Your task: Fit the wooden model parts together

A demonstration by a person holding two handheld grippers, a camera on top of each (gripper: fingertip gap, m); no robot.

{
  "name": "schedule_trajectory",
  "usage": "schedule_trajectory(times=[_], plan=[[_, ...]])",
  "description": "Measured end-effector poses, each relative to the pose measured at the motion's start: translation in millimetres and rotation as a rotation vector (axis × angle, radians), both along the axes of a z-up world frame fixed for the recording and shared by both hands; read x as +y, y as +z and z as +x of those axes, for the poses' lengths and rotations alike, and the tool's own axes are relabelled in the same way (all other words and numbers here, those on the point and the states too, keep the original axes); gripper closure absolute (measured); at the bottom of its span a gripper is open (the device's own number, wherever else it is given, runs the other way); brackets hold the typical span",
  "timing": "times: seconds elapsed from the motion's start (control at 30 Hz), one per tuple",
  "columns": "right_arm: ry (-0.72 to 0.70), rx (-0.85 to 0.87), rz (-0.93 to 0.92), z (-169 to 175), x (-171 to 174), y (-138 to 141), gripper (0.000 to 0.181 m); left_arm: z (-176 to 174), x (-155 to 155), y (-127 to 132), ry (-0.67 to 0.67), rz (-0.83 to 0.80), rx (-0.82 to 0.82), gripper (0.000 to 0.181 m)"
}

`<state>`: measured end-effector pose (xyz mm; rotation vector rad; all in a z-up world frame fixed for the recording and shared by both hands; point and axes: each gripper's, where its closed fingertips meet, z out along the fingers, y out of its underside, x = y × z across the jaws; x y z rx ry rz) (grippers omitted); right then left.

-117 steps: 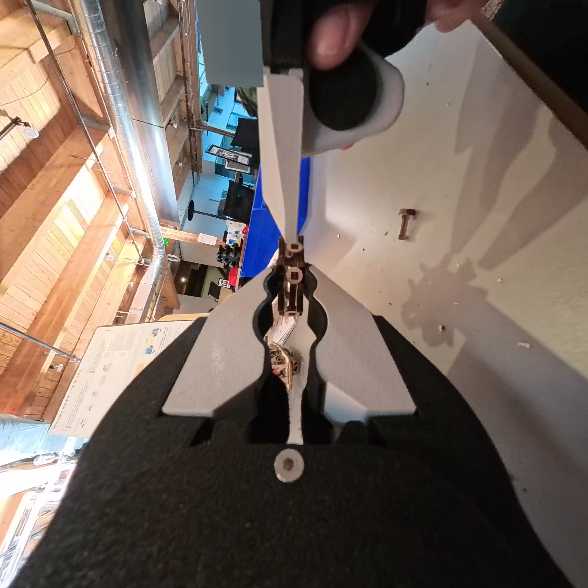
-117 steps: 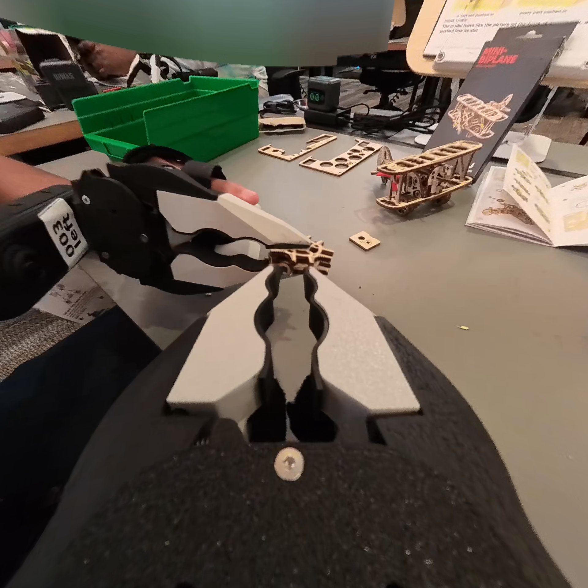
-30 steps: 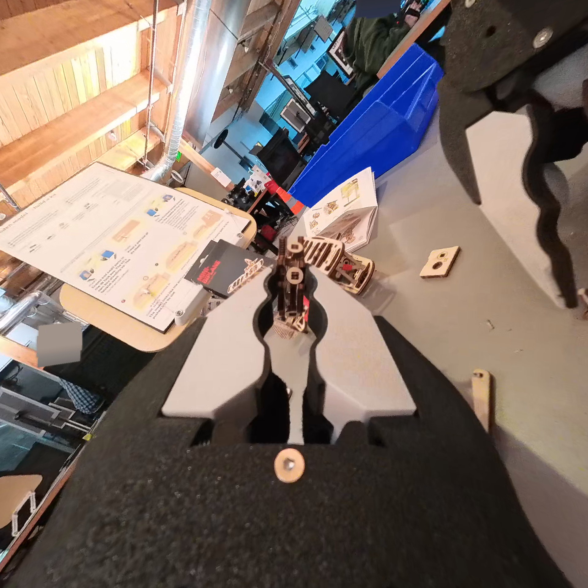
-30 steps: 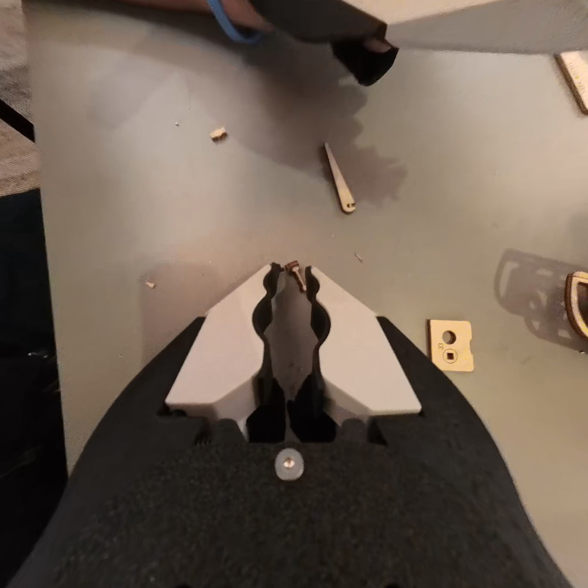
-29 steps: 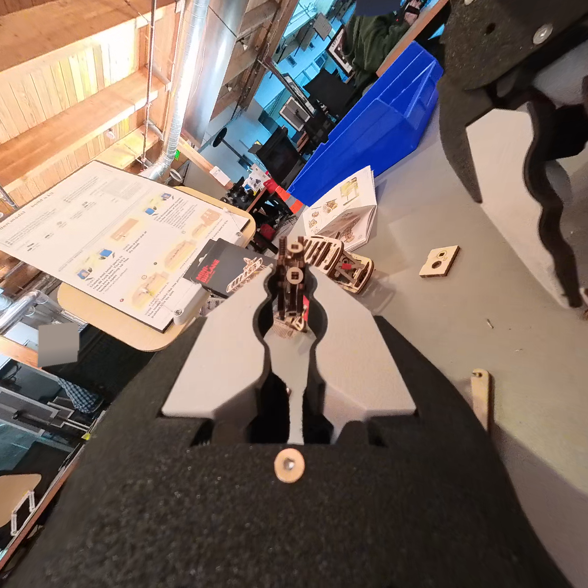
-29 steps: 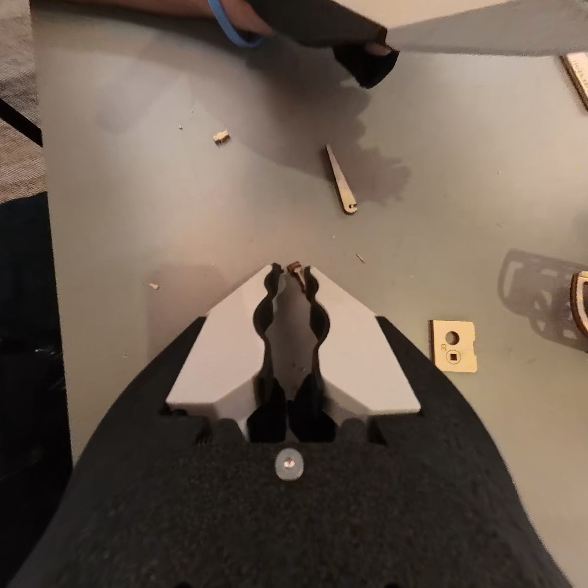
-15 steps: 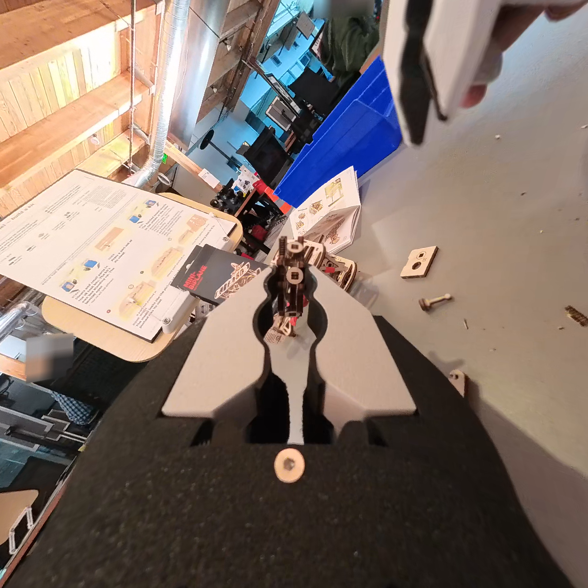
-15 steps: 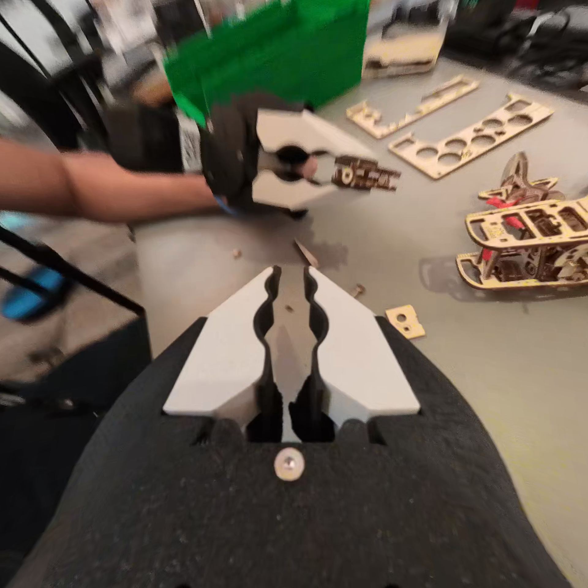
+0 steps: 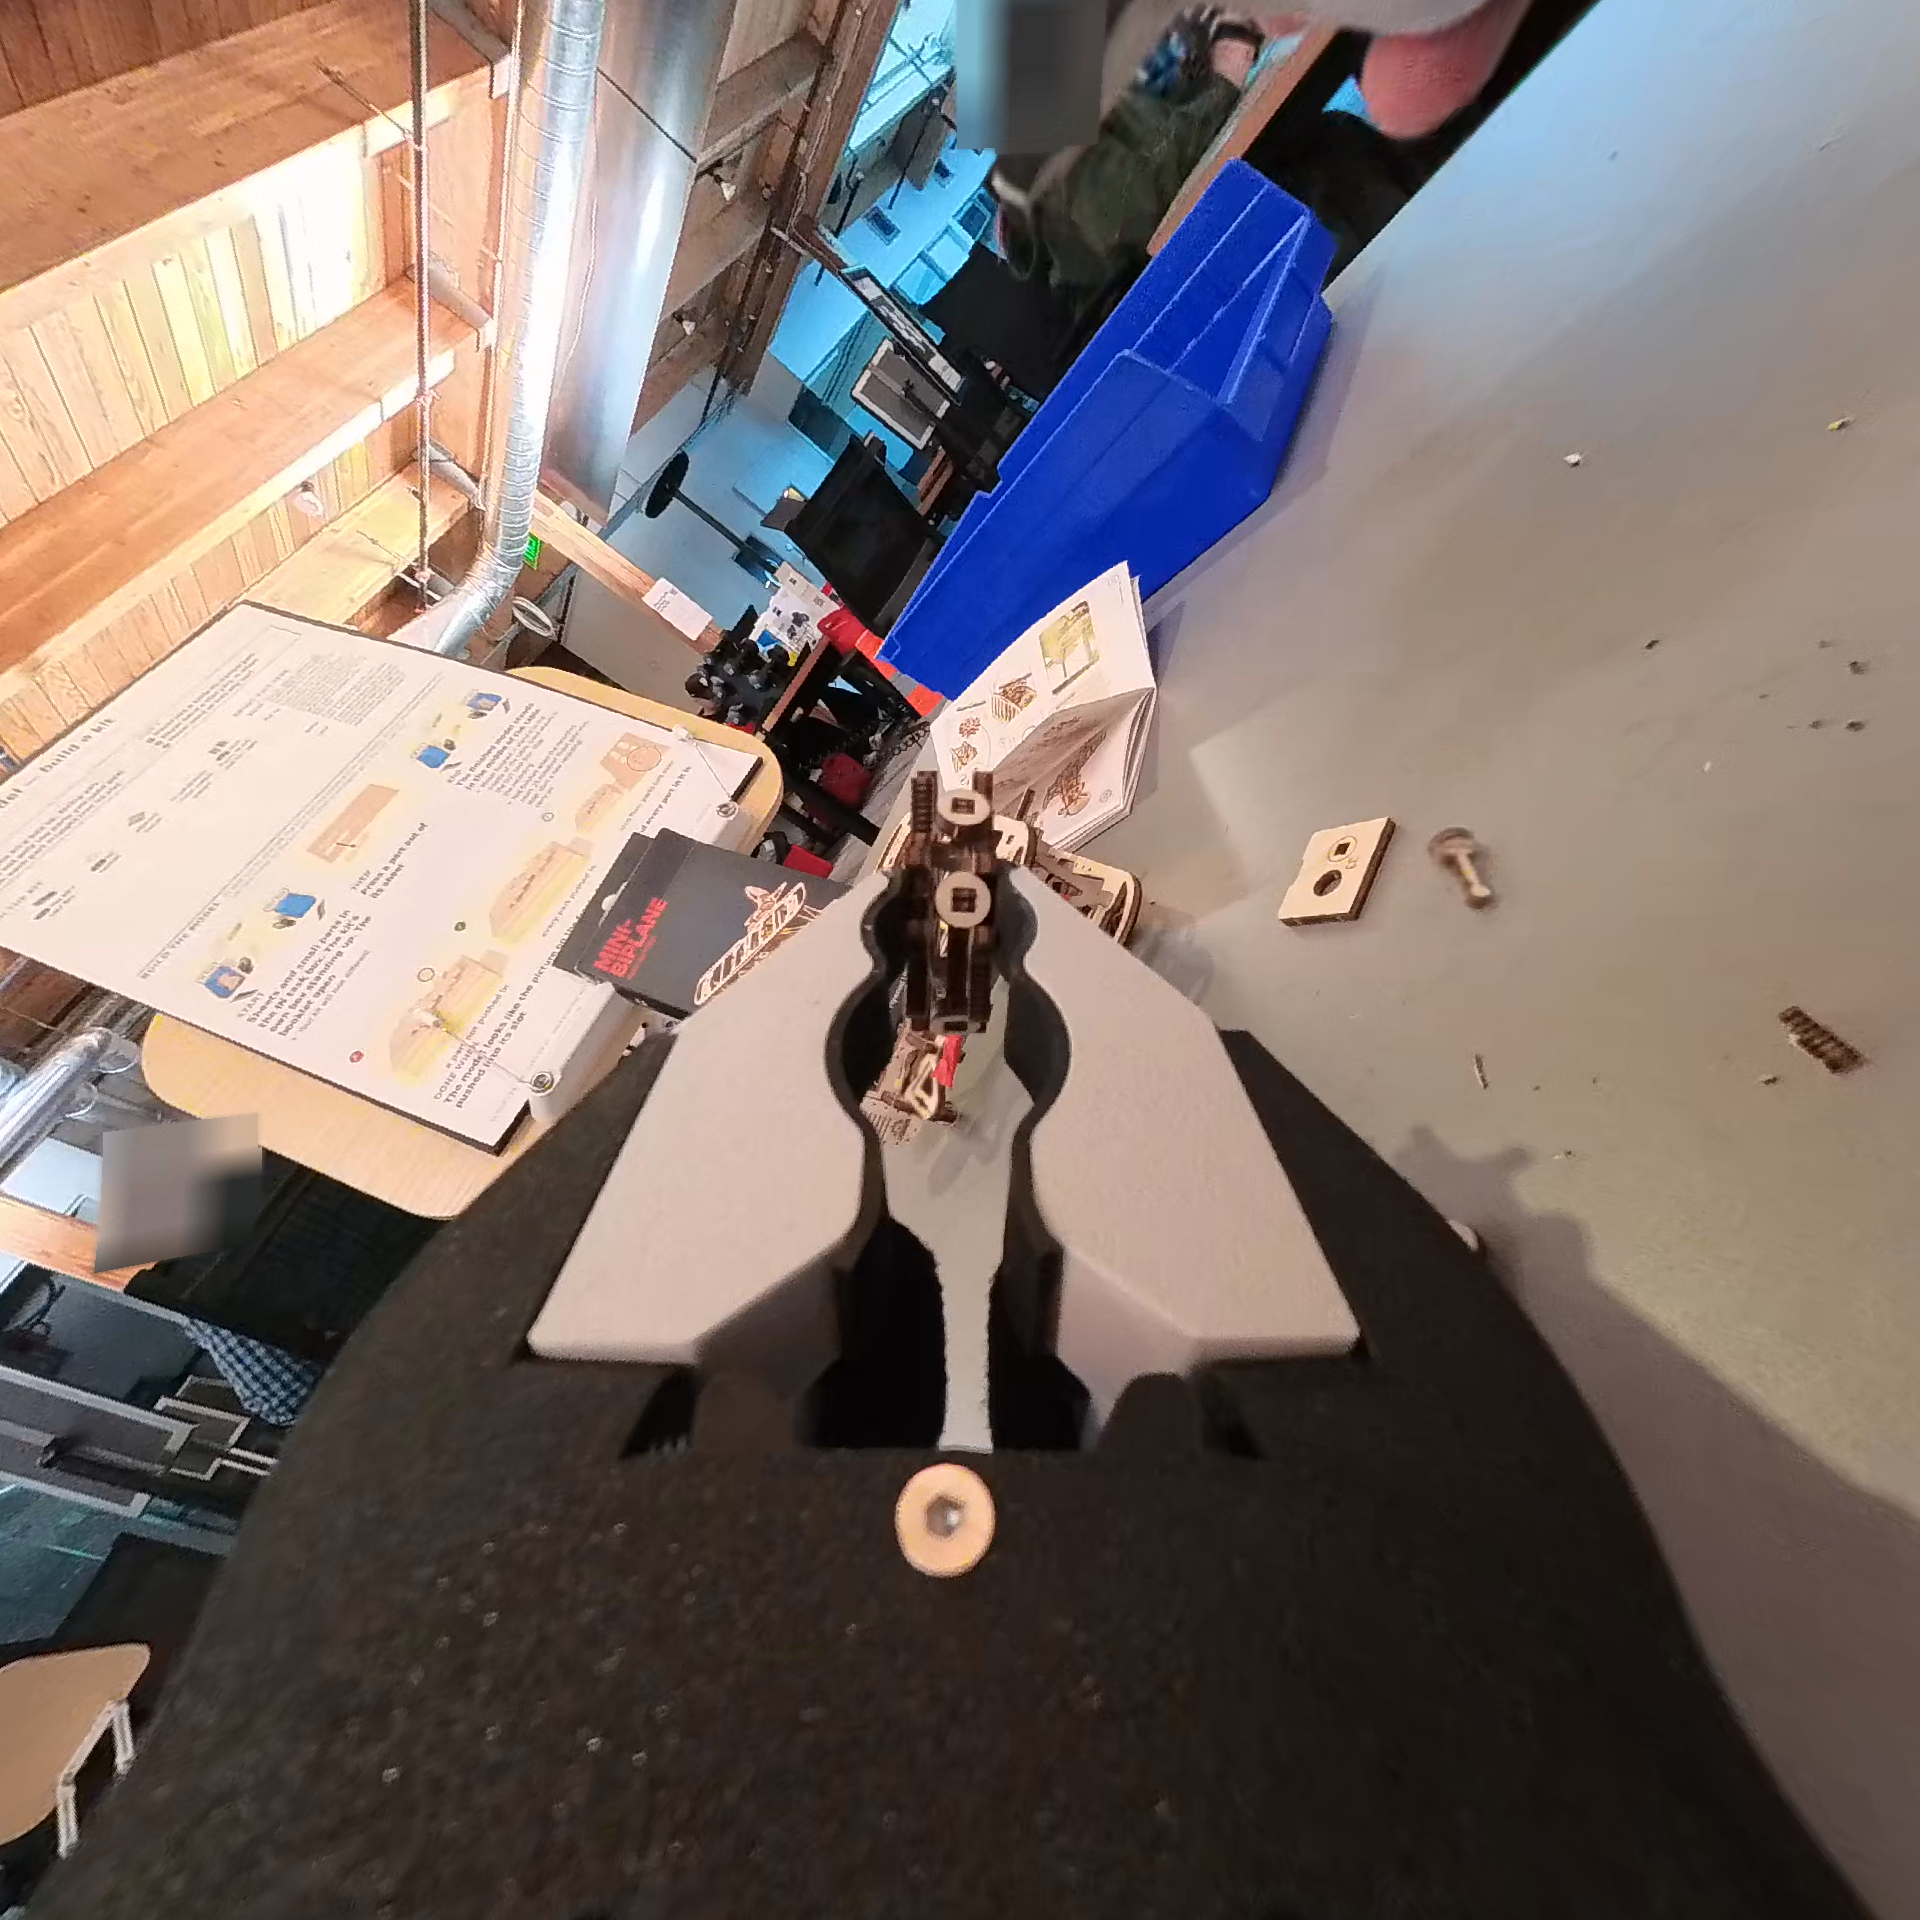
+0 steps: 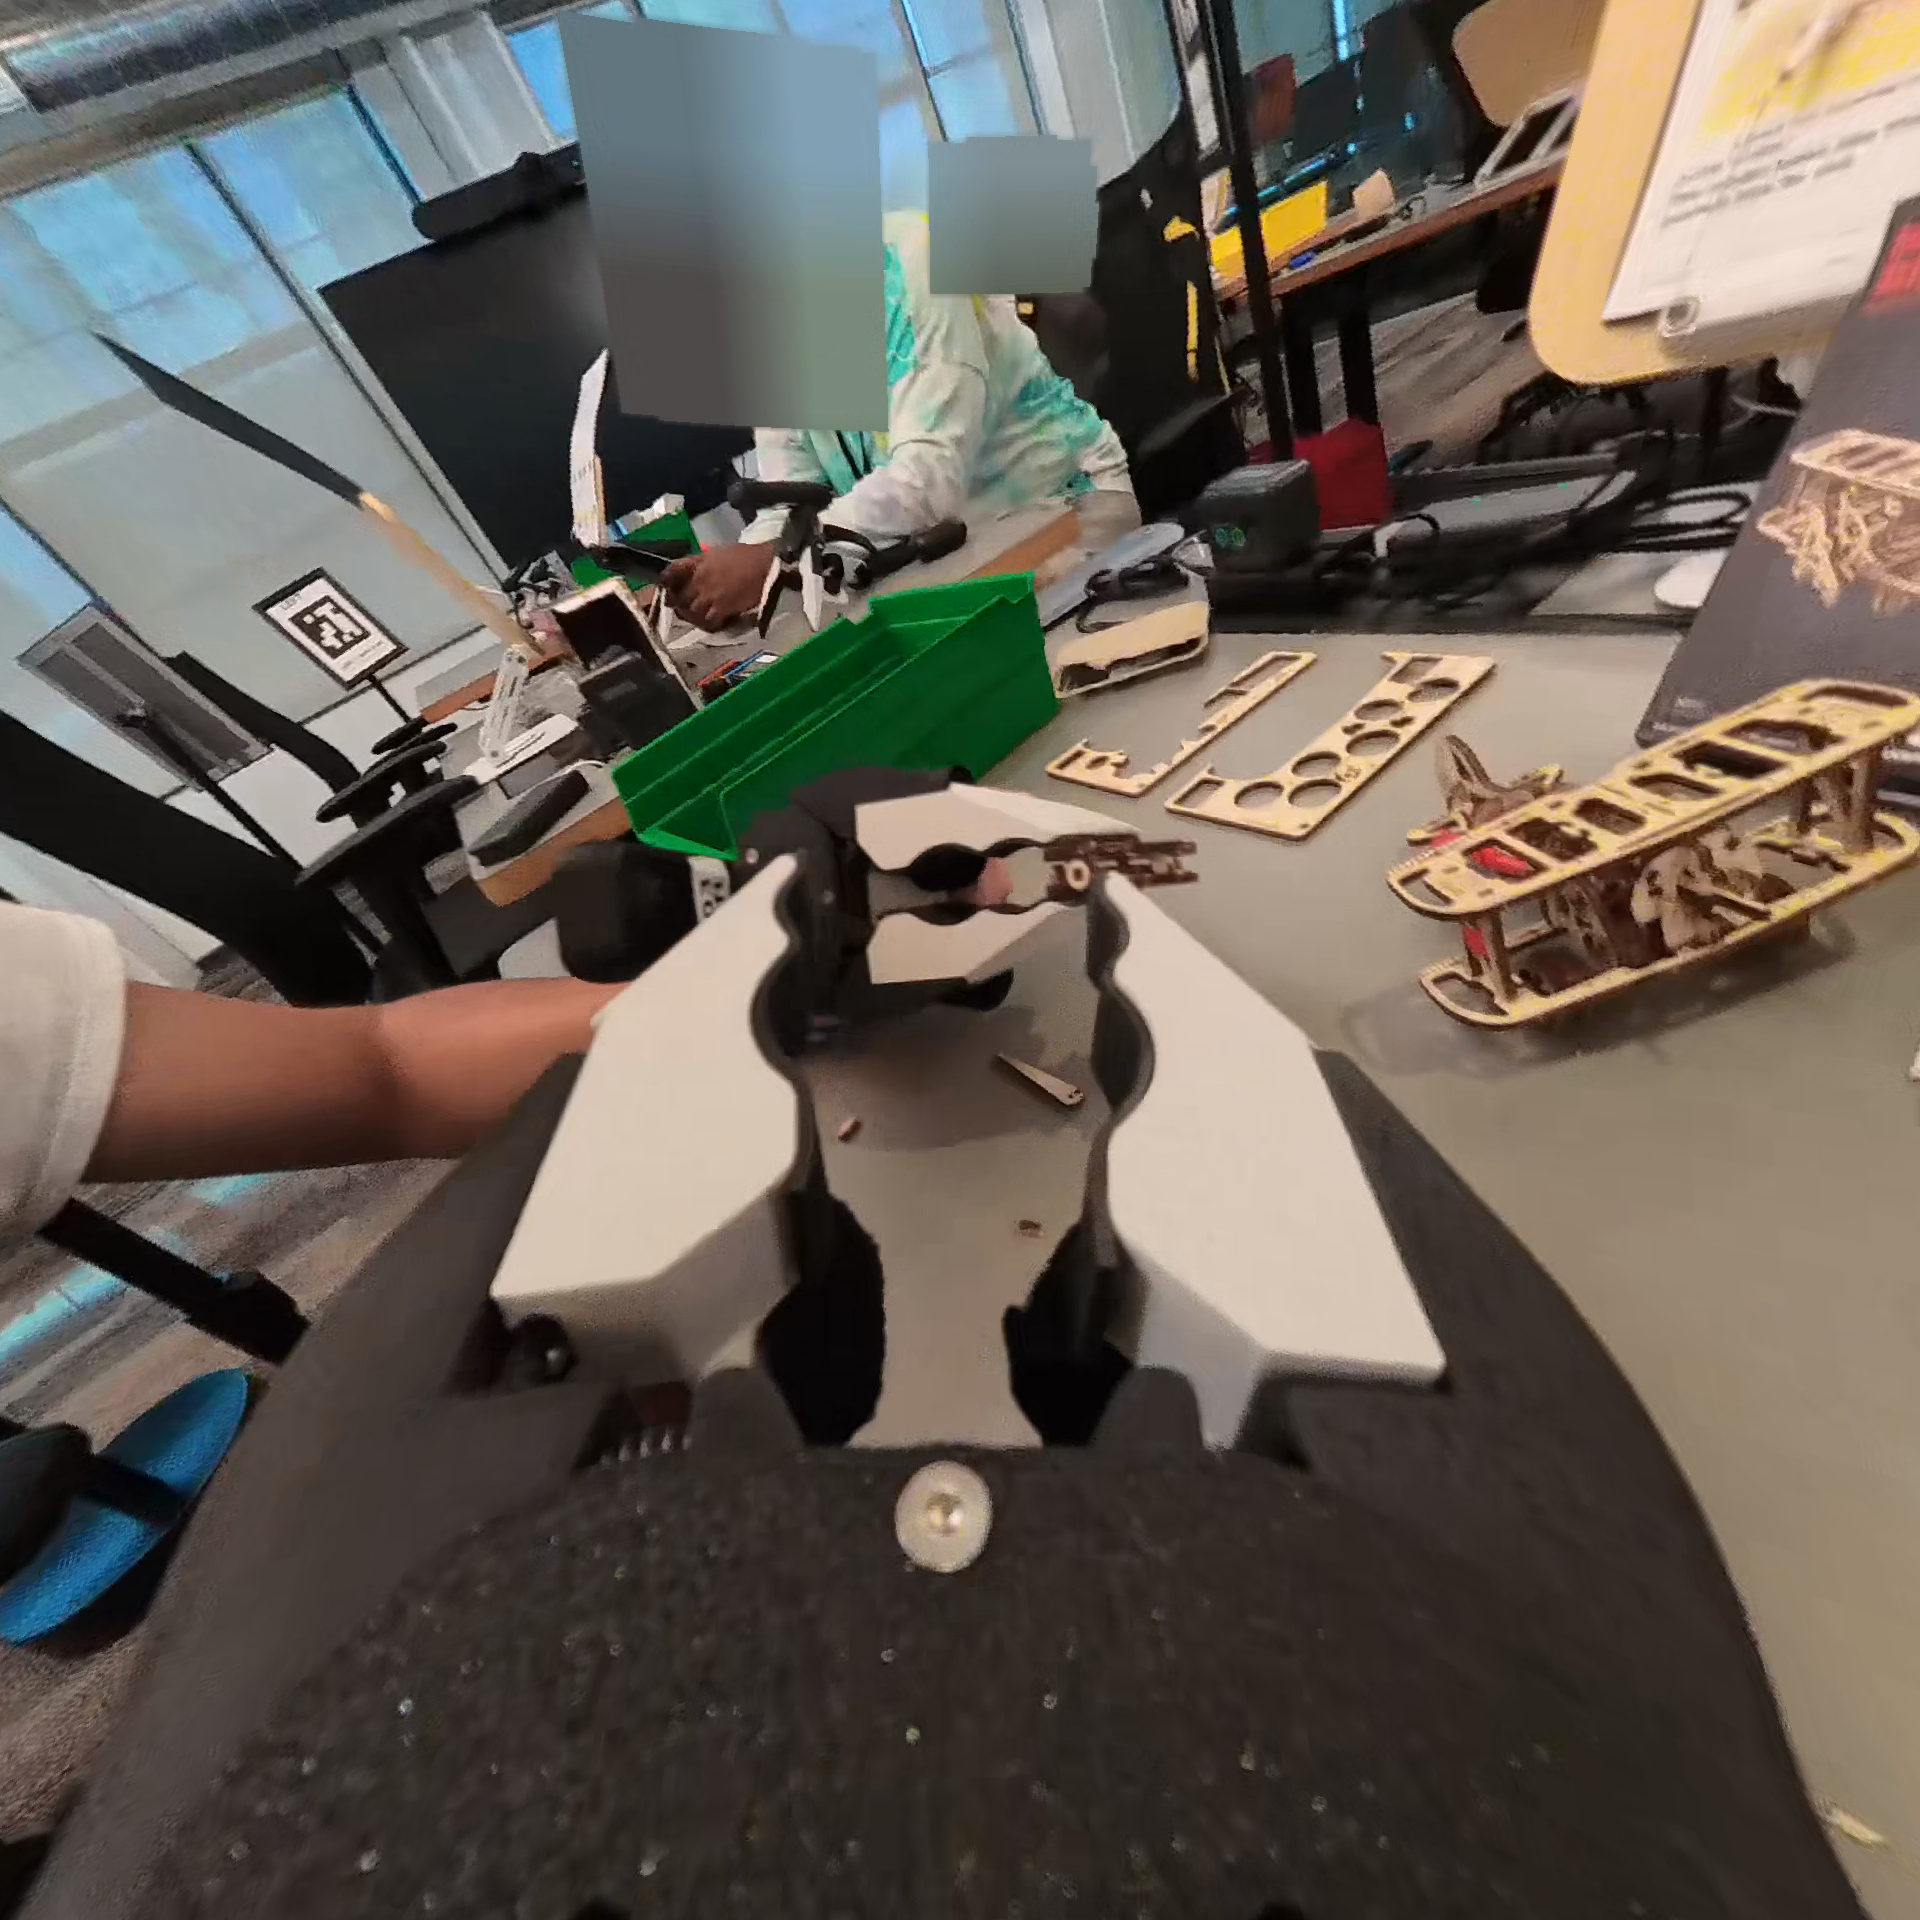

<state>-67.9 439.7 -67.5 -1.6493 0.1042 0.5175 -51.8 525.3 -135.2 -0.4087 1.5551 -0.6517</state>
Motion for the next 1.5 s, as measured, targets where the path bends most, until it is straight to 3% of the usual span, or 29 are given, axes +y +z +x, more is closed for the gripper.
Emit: schedule_trajectory(times=[0.2,0.33,0.4,0.5,0.63,1.0,1.5], plan=[[0.083,0.109,0.031,-17.6,-0.7,23.5,0.097,0.0,-0.4,-0.3,0.001,0.006,-0.001,0.169],[0.035,0.15,-0.002,-11.5,4.4,19.1,0.134,-1.7,-2.4,5.5,0.003,-0.001,-0.027,0.169],[-0.061,0.064,-0.015,4.7,7.6,7.2,0.14,-8.3,-8.6,21.6,-0.023,-0.057,-0.082,0.169],[-0.111,0.003,-0.038,14.3,9.9,-10.5,0.139,-15.7,-26.7,35.9,-0.076,-0.143,-0.088,0.169],[-0.16,-0.109,-0.083,17.0,13.4,-28.1,0.139,-12.3,-42.2,22.5,-0.067,-0.13,-0.015,0.169],[-0.102,-0.211,-0.251,-22.0,32.5,-65.8,0.139,-5.6,-27.1,16.2,0.106,-0.056,0.004,0.169],[-0.129,-0.236,-0.27,-24.4,38.1,-71.8,0.149,-2.3,-21.6,7.7,0.175,-0.033,0.037,0.169]])
